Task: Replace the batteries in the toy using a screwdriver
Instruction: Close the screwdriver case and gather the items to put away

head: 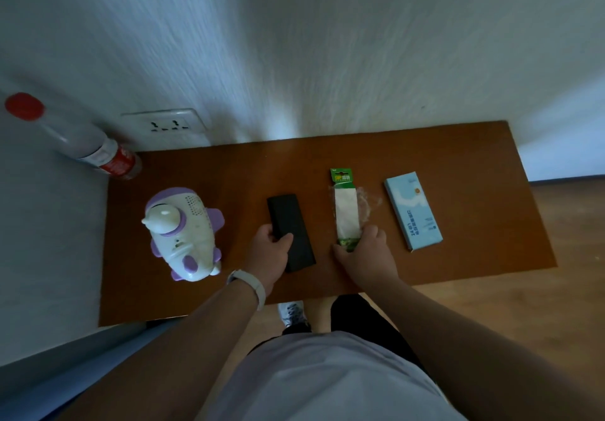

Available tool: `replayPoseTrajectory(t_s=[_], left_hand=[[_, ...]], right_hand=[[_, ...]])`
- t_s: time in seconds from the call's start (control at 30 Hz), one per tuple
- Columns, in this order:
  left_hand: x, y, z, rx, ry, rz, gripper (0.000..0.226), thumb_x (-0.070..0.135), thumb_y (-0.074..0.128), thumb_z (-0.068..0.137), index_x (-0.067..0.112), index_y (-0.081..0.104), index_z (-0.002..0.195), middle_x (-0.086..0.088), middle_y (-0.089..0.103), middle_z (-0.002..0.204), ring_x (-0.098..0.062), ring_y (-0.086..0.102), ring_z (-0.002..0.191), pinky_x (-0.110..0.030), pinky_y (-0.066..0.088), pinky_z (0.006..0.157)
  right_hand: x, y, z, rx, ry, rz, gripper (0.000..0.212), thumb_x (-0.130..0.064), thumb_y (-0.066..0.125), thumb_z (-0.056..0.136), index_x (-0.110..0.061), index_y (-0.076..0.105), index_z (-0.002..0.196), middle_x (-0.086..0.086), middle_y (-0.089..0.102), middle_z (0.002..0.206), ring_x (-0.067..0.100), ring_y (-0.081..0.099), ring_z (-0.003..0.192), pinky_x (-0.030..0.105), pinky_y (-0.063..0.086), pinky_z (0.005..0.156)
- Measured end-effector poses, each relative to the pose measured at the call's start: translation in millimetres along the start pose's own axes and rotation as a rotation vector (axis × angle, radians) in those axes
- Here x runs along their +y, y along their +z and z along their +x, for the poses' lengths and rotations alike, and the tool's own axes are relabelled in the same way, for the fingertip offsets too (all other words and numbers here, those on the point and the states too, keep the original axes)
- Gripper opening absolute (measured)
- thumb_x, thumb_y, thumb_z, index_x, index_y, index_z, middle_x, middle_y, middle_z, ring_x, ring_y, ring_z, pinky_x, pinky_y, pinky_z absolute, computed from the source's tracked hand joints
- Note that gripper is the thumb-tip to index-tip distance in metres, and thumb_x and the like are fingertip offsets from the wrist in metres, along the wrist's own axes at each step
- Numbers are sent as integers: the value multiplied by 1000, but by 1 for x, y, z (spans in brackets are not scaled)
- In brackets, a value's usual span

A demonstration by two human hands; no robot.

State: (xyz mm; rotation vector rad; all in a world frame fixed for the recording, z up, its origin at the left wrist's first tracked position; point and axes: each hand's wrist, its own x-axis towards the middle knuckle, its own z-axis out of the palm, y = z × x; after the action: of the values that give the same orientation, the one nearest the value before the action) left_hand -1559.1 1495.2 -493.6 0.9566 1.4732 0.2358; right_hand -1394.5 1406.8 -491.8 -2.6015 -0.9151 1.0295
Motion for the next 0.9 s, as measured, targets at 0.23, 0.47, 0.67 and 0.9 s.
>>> replayPoseTrajectory(t_s=[0.23,0.47,0.67,0.9], left_hand=[[-1,6,-1,-8,23,-3,20,24,57,101,26,50,120,5,60,110,-16,61,99,-42,56,90],[3,30,-8,-51,34,-18,25,20,56,102,20,52,126,-2,60,119,-24,61,108,-44,56,92],[6,52,-10,-71,47,-16,19,19,57,102,23,53,120,2,62,112,-20,62,103,-43,56,91],[8,67,-13,-56,46,3,20,20,57,101,21,55,121,0,64,115,-22,64,105,-45,57,91]], right_hand=[[13,-12,2,52,-32,62,51,-45,70,81,-14,44,111,1,42,102,24,54,95,35,47,74],[49,-57,9,205,0,-37,46,-50,66,80,-18,45,106,-2,46,101,21,54,91,41,53,71],[86,-94,31,158,105,-138,58,-52,66,81,-18,45,123,0,45,109,22,54,99,40,54,76],[101,-101,42,63,67,-126,57,-58,64,83,-19,46,121,1,46,110,20,55,95,40,55,77]])
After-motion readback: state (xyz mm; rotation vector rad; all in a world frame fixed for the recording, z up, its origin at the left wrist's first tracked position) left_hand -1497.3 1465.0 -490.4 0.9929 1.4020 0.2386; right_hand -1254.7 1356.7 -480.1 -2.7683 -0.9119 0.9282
